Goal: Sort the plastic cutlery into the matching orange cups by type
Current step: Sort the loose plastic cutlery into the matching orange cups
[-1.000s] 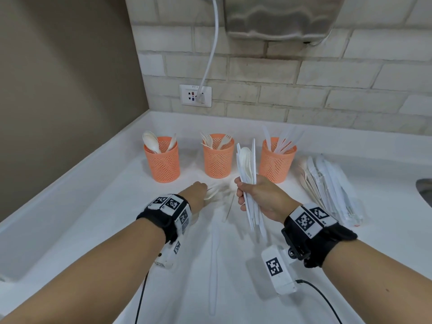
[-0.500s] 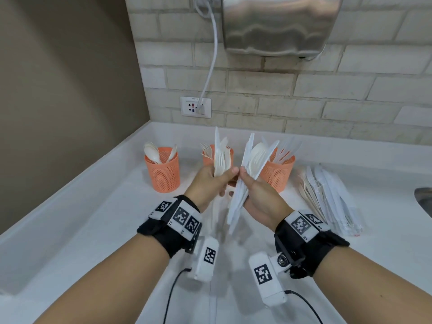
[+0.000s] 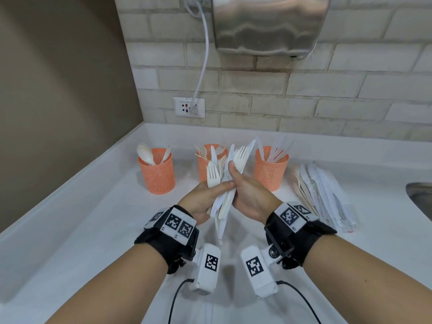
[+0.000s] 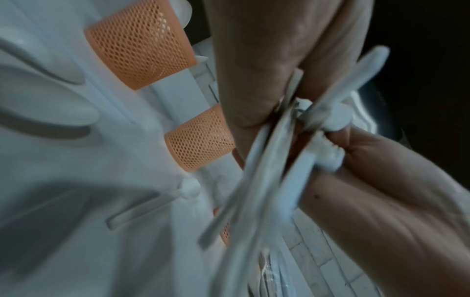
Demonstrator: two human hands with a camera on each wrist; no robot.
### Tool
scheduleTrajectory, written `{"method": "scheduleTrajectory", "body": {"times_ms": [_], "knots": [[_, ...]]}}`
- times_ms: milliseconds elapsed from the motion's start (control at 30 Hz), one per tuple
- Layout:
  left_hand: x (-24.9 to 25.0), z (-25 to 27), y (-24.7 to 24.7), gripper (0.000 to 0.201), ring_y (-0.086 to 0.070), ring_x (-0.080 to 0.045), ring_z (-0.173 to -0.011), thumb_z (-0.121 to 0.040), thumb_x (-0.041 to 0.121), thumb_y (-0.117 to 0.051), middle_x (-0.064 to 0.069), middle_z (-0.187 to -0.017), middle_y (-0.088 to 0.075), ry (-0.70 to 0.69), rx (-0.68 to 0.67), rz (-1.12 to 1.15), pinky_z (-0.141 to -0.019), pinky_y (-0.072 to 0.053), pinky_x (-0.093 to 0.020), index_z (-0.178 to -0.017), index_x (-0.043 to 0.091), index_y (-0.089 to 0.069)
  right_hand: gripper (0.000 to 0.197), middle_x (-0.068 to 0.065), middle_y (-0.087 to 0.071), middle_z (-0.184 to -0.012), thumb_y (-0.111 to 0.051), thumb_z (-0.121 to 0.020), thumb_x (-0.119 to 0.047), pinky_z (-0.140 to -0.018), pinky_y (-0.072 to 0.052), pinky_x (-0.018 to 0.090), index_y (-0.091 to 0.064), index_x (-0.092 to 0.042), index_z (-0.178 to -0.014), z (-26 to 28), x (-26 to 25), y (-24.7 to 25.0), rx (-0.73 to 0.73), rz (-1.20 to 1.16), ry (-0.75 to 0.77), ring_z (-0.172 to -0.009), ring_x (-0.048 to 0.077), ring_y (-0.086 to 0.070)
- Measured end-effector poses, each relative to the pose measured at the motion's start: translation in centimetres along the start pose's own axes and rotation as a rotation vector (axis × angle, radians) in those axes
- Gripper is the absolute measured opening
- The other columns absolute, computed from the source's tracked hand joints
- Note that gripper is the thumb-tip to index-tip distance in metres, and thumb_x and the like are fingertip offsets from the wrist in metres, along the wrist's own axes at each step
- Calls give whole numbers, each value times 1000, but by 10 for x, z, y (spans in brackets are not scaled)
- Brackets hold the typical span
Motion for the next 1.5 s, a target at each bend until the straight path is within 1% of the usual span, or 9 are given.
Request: {"method": "scheduleTrajectory", "body": {"times_ms": [333,467,600,767,1033,1133,1300,1367,1500], "knots": [[0,-3,4,19,-69,-19,-76,-89,4,-55,-9,-82,-71,-22,48,117,-69,-58,-30,-106,5,-63,56,11,-62,-128,-22,-97,-51,-103,-46,36,-49,-18,-134,1,5,6,-57,112,19,-117,19,-60],[2,-3,8,15,-68,-12,-59,-87,-6,-53,-4,-68,-71,-53,56,130,-58,-56,-23,-89,3,-64,37,-6,-68,-96,-27,-100,-39,-71,-52,10,-59,-26,-111,12,-22,14,150,449,155,-82,0,-66],[-3,-3,12,11,-65,-14,-61,-85,-5,-57,-6,-70,-66,-34,79,74,-62,-55,-25,-93,2,-59,24,-4,-47,-72,-38,-99,-24,-52,-39,19,-55,-9,-109,8,-51,28,376,582,309,-60,9,-47],[4,-2,-1,31,-67,-13,-68,-87,-13,-48,-8,-88,-66,-95,0,35,-65,-55,-23,-113,1,-58,10,-2,-54,-59,-63,-87,-15,-38,-37,12,-62,-6,-88,3,-46,18,302,775,260,-43,2,-52],[2,4,3,24,-63,-9,-57,-88,-1,-56,-6,-81,-59,-33,1,7,-53,-52,-21,-111,5,-55,21,2,-50,-66,-33,-101,-22,-50,-41,23,-47,-18,-86,-3,-57,31,446,498,208,-54,12,-48],[-3,4,6,21,-61,-12,-52,-88,-4,-55,-9,-74,-53,-3,15,39,-52,-52,-23,-108,1,-52,21,6,-57,-74,-28,-102,-23,-59,-53,28,-44,-10,-104,-6,-67,36,464,319,273,-63,17,-58],[-5,4,11,16,-57,-9,-48,-87,-10,-51,-8,-71,-52,6,35,-7,-49,-49,-21,-98,2,-53,13,-2,-45,-58,-34,-101,-31,-45,-42,24,-44,-23,-97,-5,-93,39,436,150,431,-43,10,-43],[-6,5,13,17,-54,-9,-46,-87,-11,-50,-6,-76,-59,17,45,-32,-47,-46,-20,-98,1,-55,8,-6,-40,-56,-47,-97,-24,-41,-32,18,-50,-23,-89,-6,-100,25,302,373,457,-41,6,-35],[-5,5,12,25,-51,-7,-44,-85,-10,-53,-2,-81,-63,21,40,-53,-44,-44,-20,-105,6,-53,25,-12,-48,-59,-60,-84,-4,-53,-36,23,-65,-28,-78,-4,-86,-13,31,1303,448,-52,9,-46]]}}
Point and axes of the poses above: each hand's wrist, its own z-axis away from the middle knuckle, its own y-axis out of the back of the hand, x = y × z, the point moved 8 cm from there along -z, towards the middle knuckle
